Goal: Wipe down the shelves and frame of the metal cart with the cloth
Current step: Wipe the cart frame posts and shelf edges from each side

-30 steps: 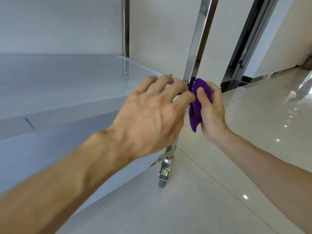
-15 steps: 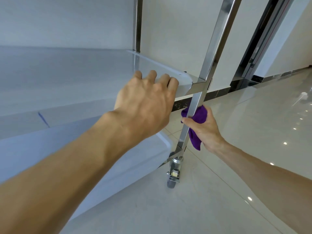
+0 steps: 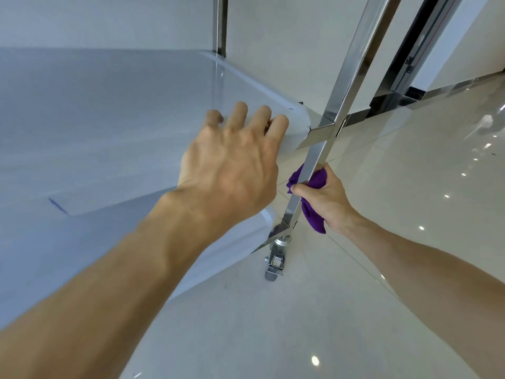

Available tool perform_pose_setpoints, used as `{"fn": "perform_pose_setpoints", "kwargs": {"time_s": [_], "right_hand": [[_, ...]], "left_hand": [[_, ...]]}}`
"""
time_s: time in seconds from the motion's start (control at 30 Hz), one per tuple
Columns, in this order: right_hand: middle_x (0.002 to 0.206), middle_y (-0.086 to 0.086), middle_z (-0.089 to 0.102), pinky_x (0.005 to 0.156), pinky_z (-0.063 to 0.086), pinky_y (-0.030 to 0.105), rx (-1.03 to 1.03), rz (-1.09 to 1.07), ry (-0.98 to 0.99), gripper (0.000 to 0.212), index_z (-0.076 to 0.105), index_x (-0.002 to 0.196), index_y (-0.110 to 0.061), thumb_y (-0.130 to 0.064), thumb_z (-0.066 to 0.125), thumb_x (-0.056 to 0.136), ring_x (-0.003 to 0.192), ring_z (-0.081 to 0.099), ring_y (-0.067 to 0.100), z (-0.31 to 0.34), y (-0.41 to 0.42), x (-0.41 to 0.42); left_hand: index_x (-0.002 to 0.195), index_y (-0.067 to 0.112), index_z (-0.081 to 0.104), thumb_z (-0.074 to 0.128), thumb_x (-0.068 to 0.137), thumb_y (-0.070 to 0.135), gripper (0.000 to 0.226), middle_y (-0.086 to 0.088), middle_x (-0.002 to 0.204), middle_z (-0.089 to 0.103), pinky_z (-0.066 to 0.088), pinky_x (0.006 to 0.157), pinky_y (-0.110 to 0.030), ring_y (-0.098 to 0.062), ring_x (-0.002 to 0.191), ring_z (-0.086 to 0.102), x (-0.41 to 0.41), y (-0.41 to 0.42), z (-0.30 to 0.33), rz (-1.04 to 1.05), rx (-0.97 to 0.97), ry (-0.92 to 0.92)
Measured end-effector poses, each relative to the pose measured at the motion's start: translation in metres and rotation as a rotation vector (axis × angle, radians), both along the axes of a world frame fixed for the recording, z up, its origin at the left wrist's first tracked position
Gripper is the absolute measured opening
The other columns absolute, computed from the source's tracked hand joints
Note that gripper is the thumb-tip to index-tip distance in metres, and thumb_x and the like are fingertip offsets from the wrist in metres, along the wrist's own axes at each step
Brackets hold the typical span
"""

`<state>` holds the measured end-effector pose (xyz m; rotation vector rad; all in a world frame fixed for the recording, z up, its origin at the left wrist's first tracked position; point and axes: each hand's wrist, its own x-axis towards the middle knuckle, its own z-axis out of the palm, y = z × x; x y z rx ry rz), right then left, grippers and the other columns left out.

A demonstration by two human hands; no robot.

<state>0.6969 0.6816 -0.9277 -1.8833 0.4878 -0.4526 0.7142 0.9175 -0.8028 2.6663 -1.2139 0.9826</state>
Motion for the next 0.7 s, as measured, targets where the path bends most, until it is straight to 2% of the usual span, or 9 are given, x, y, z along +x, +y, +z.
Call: {"fn": "perform_pose_setpoints", "kwargs": {"time_s": [0.1,0.2,0.33,0.47,0.53,0.6,0.7], "right_hand": [[0.096,-0.005,0.076,0.092,0.056,0.05,-0.013,0.062,0.015,0.034,0.06,0.093,-0.035,-0.021,0.073,0.065,0.093,0.073,0.02,-0.001,0.008,-0.015],[0.093,-0.007,0.075,0.087,0.058,0.047,-0.021,0.119,-0.003,0.033,0.059,0.091,-0.037,-0.028,0.073,0.063,0.09,0.073,0.018,-0.002,0.016,-0.032],[0.088,-0.01,0.074,0.077,0.058,0.037,-0.038,0.168,0.005,0.033,0.056,0.089,-0.036,-0.036,0.072,0.061,0.084,0.072,0.012,-0.007,0.025,-0.064],[0.081,-0.016,0.071,0.063,0.049,0.023,-0.038,0.23,0.011,0.032,0.056,0.087,-0.04,-0.038,0.07,0.059,0.072,0.067,0.0,-0.004,0.037,-0.105],[0.08,-0.017,0.071,0.061,0.046,0.02,-0.031,0.266,0.006,0.028,0.056,0.086,-0.039,-0.034,0.07,0.062,0.07,0.066,0.0,-0.002,0.045,-0.13],[0.08,-0.016,0.071,0.061,0.045,0.02,-0.011,0.307,-0.004,0.026,0.056,0.087,-0.037,-0.032,0.07,0.065,0.07,0.065,0.002,0.0,0.055,-0.157],[0.075,-0.016,0.068,0.058,0.043,0.015,0.021,0.368,-0.007,0.024,0.054,0.086,-0.038,-0.033,0.068,0.066,0.066,0.063,0.003,0.004,0.071,-0.201]], "left_hand": [[0.117,0.017,0.045,0.04,0.095,0.031,0.027,-0.002,0.108,0.053,0.039,0.085,-0.042,-0.027,0.099,0.049,-0.014,0.014,0.003,0.014,-0.037,0.017],[0.117,0.02,0.048,0.042,0.094,0.039,0.03,0.0,0.11,0.057,0.04,0.083,-0.041,-0.027,0.1,0.051,-0.03,0.028,0.007,0.033,-0.053,0.047],[0.119,0.028,0.05,0.041,0.094,0.048,0.034,0.009,0.116,0.058,0.037,0.081,-0.035,-0.021,0.105,0.051,-0.059,0.044,0.012,0.055,-0.079,0.16],[0.114,0.032,0.052,0.037,0.094,0.058,0.036,0.015,0.114,0.058,0.031,0.079,-0.031,-0.016,0.104,0.051,-0.099,0.05,0.017,0.131,-0.157,0.278],[0.112,0.031,0.053,0.034,0.091,0.062,0.042,0.017,0.114,0.058,0.033,0.083,-0.031,-0.014,0.104,0.051,-0.126,0.051,0.017,0.178,-0.222,0.33],[0.113,0.028,0.054,0.034,0.09,0.061,0.045,0.018,0.12,0.058,0.036,0.095,-0.032,-0.013,0.11,0.052,-0.156,0.054,0.017,0.199,-0.287,0.408],[0.117,0.024,0.053,0.037,0.096,0.057,0.043,0.015,0.128,0.058,0.032,0.107,-0.034,-0.012,0.117,0.054,-0.2,0.065,0.021,0.251,-0.252,0.436]]}}
